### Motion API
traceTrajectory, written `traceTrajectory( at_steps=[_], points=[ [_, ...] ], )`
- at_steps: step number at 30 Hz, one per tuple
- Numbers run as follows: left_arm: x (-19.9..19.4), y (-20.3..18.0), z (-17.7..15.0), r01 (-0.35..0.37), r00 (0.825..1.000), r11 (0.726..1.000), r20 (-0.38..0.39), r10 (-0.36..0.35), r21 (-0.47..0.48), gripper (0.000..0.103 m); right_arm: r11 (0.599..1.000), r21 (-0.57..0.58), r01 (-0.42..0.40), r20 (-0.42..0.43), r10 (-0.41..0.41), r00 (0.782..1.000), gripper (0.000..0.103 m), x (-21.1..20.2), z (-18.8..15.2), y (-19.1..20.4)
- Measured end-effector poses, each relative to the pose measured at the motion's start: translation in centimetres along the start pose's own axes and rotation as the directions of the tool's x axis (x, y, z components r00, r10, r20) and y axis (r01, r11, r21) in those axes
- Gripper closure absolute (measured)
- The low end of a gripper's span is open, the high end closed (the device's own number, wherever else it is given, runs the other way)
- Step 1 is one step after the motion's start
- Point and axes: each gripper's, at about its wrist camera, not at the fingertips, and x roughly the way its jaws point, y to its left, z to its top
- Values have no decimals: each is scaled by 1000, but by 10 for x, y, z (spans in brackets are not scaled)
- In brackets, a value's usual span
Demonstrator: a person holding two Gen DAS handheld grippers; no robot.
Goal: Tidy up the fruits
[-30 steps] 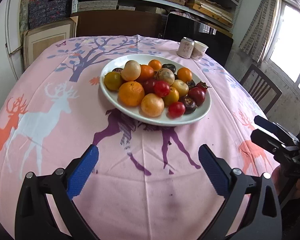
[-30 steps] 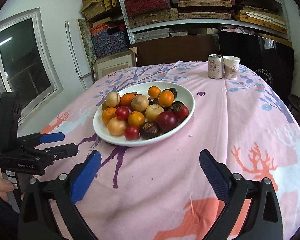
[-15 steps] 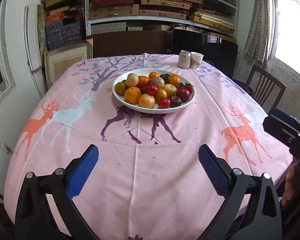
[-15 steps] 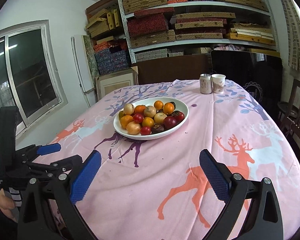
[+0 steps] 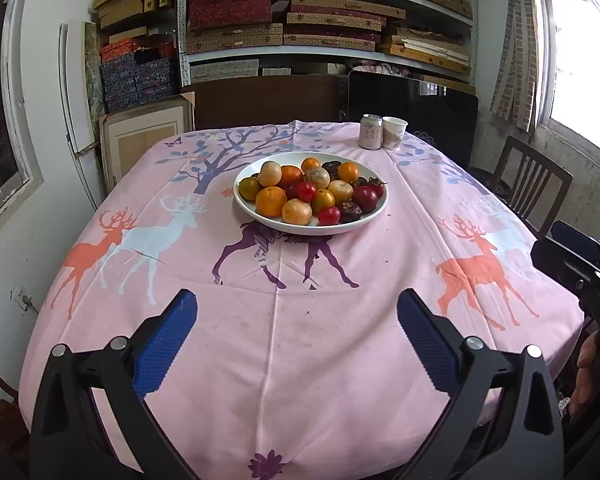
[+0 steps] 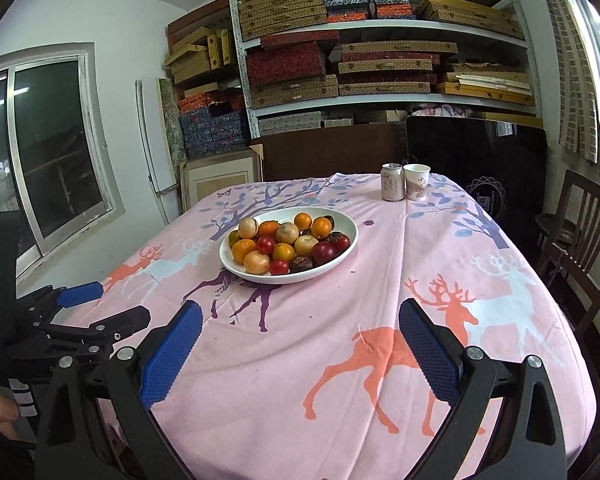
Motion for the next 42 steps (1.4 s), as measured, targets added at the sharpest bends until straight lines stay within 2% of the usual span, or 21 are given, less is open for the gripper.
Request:
traceTrajectory(
  at_steps=[11, 15, 23, 28, 30, 36, 42],
  points=[
    [1, -2, 2, -43, 999, 999, 11, 43, 16, 5, 1000, 15, -9, -27, 9, 1000, 4, 5, -5, -3],
    [-4, -2, 3, -59, 997, 998, 54, 58, 19, 5, 1000, 21, -11, -35, 12, 999, 4, 6, -7, -4],
    [-5, -3, 4, -83, 995, 996, 61, 81, 33, 5, 1000, 24, -16, -45, 17, 999, 4, 7, -10, -5],
    [-3, 4, 7, -54, 997, 999, 54, 54, -9, 5, 999, 22, -25, -55, 27, 998, 4, 10, -12, -4],
    [0, 2, 7, -45, 998, 999, 44, 45, 5, 5, 999, 18, -28, -57, 29, 998, 4, 10, -13, -3],
    [-3, -5, 6, -67, 995, 997, 82, 64, 35, 5, 999, 26, -31, -63, 33, 997, 4, 11, -14, -3],
    [-3, -7, 5, -72, 995, 996, 76, 68, 47, 5, 999, 30, -34, -65, 36, 997, 4, 11, -14, -3]
  ],
)
